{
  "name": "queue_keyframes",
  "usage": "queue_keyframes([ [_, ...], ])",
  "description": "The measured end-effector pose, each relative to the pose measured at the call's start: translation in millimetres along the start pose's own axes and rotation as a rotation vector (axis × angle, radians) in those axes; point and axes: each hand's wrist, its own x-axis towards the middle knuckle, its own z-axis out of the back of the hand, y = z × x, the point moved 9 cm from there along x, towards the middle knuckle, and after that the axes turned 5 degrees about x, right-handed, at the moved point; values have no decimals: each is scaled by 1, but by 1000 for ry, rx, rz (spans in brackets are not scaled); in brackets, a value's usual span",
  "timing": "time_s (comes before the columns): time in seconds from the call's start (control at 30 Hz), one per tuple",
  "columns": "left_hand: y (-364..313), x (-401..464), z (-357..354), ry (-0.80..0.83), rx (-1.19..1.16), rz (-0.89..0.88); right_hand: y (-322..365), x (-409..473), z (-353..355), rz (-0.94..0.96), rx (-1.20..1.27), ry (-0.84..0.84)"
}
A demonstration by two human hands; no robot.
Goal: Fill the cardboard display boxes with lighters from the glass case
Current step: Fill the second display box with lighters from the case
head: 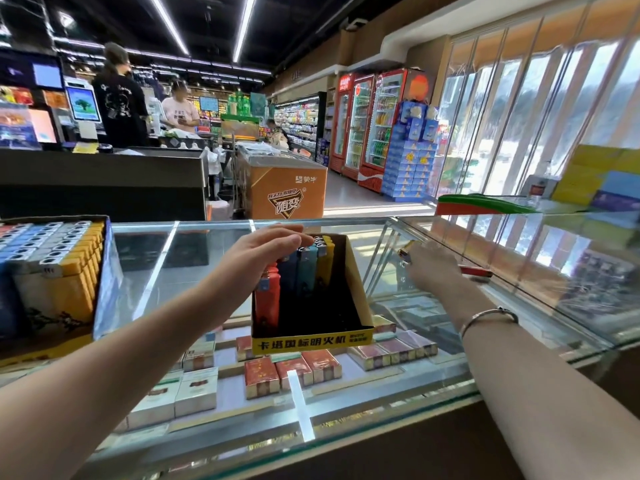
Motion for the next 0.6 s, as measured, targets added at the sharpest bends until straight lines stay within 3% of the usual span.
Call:
queue_keyframes([
  [0.3, 0, -1, 1, 22, 25, -2, 33, -9, -2, 103, 337, 268],
  [0.4, -3, -2, 0, 29, 32, -7, 49, -10, 0, 99, 369, 289],
  [0.47, -7, -3, 1, 31, 34, -24, 56, -8, 3, 46, 576, 260],
  [0.6, -14, -1, 7, 3, 19, -52, 81, -10, 39, 71, 1273, 159],
])
